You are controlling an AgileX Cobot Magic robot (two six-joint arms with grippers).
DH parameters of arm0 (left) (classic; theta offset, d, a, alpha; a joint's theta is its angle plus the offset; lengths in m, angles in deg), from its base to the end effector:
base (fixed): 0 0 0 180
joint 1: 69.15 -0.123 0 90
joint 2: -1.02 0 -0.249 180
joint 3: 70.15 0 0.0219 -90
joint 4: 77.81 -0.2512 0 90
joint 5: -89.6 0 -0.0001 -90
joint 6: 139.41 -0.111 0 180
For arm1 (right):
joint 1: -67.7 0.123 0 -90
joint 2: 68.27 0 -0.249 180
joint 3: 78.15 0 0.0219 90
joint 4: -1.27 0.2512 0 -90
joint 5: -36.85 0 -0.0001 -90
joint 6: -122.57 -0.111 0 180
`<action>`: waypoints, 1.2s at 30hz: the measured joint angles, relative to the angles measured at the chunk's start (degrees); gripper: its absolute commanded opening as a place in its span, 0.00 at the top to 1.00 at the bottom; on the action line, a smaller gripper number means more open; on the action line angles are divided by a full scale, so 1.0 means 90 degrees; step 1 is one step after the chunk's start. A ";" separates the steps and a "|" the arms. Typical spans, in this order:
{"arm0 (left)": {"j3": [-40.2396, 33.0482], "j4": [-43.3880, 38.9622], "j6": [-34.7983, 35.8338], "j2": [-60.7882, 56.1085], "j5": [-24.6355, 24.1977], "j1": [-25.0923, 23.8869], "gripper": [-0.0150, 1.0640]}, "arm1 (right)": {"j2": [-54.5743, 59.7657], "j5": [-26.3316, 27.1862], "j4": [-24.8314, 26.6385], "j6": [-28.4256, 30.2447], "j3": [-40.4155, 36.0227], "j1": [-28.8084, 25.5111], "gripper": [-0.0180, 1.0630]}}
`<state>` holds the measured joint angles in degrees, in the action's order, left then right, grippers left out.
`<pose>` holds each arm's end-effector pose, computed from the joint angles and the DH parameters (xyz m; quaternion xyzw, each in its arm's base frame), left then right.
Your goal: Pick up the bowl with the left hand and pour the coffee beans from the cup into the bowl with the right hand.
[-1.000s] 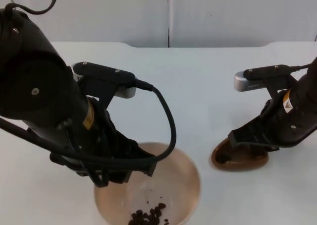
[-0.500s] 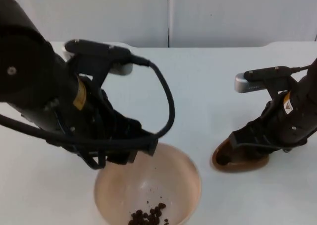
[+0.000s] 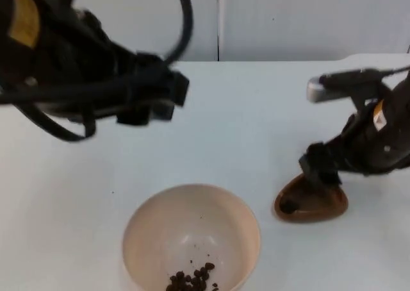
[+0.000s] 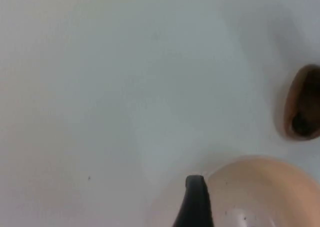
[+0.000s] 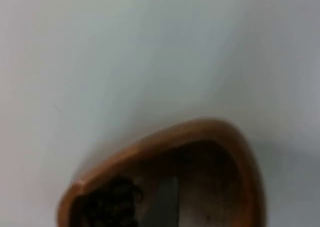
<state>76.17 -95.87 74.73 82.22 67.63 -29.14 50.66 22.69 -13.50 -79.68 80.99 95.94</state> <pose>0.2195 -0.1674 0.2041 0.1606 0.9114 -0.1327 0.3549 0.3105 0.1589 0.0640 -0.1647 0.9589 0.0422 0.2272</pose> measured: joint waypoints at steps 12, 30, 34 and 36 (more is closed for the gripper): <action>0.0000 -0.0331 0.0000 -0.1993 0.0011 0.0000 0.40 | -0.2626 -0.0788 0.0014 0.0307 0.0000 0.0012 0.28; 0.0000 -0.0511 -0.0035 -0.2781 -0.0356 0.0000 0.40 | -0.5135 -0.1651 0.0014 0.0461 -0.0253 0.0037 0.28; 0.0000 -0.0371 -0.0268 -0.2846 -0.0502 0.0000 0.40 | -0.5695 -0.1661 0.0014 0.0491 -0.0621 0.0037 0.28; 0.0000 -0.0245 -0.0408 -0.2922 -0.0638 0.0000 0.40 | -0.6035 -0.1661 0.0014 0.0540 -0.0863 0.0037 0.28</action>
<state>76.17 -98.08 71.06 55.92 61.89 -29.14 -3.66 7.75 -13.37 -74.82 73.23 96.27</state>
